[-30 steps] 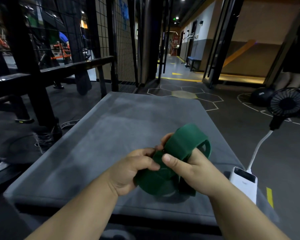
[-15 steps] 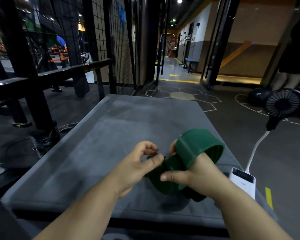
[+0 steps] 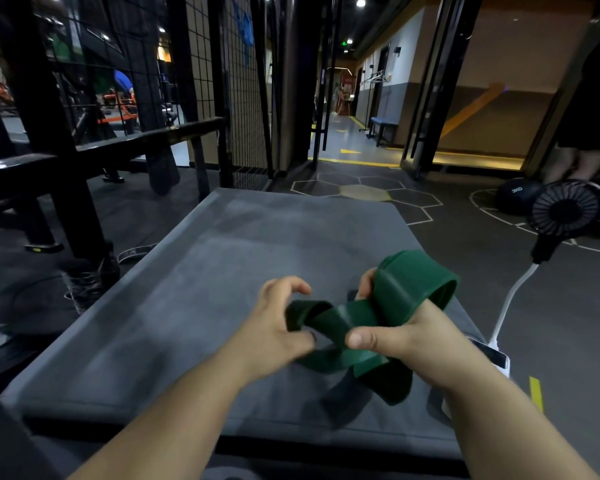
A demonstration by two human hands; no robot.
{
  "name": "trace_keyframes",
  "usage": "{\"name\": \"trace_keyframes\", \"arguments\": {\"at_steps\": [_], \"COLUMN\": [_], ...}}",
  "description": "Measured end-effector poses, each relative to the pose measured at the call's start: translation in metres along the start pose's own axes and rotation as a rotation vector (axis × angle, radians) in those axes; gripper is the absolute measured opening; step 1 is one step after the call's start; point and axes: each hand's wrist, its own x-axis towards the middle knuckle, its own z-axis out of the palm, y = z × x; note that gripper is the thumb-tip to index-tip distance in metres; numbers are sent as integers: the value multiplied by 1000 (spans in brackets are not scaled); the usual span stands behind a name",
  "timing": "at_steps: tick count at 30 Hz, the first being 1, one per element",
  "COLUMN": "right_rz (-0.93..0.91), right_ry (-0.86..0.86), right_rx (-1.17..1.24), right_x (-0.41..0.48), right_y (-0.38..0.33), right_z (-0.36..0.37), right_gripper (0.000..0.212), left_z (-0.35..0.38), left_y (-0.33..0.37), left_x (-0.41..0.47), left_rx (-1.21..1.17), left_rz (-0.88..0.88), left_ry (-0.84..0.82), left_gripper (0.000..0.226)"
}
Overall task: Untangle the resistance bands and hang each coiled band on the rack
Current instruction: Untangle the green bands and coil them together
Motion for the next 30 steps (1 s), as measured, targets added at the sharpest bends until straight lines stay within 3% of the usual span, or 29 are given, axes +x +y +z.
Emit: {"name": "trace_keyframes", "arguments": {"at_steps": [3, 7, 9, 13, 16, 19, 20, 21, 23, 24, 26, 30], "right_rz": [23, 137, 228, 358, 422, 328, 287, 261, 212, 190, 135, 28], "right_ry": [0, 3, 16, 44, 37, 71, 88, 110, 141, 144, 143, 194], "right_rx": [20, -229, -304, -472, -536, -397, -326, -255, -121, -76, -7, 121], "right_x": [-3, -3, 0, 8, 9, 7, 6, 5, 3, 2, 0, -3], "right_y": [-5, -6, -3, 11, 18, 13, 11, 10, 5, 3, -2, -9], "right_z": [-20, -32, -31, -24, -17, -18, -20, -22, -25, -26, -25, -25], "right_gripper": [63, 57, 54, 56, 57, 35, 33, 35, 49, 53, 50, 54], "left_z": [-23, -51, -53, -44, -40, -32, -30, -28, -27, -26, -21, -18], "left_y": [-1, -4, -8, -11, -10, -14, -18, -21, -26, -25, -22, -29], "left_x": [10, 19, 17, 7, 5, 5, 6, 5, 4, 3, 1, 2], "left_rx": [-106, -97, -354, -1154, -1304, -967, -811, -645, -249, -70, 139, 458], "left_rz": [-144, -326, -394, -531, -485, -409, -391, -363, -290, -264, -175, -16], "left_ry": [205, 262, 212, 152, 131, 115, 114, 95, -15, -63, -77, 60], "left_gripper": [20, 22, 19, 20, 20, 19, 10, 15, 55, 63, 56, 29]}}
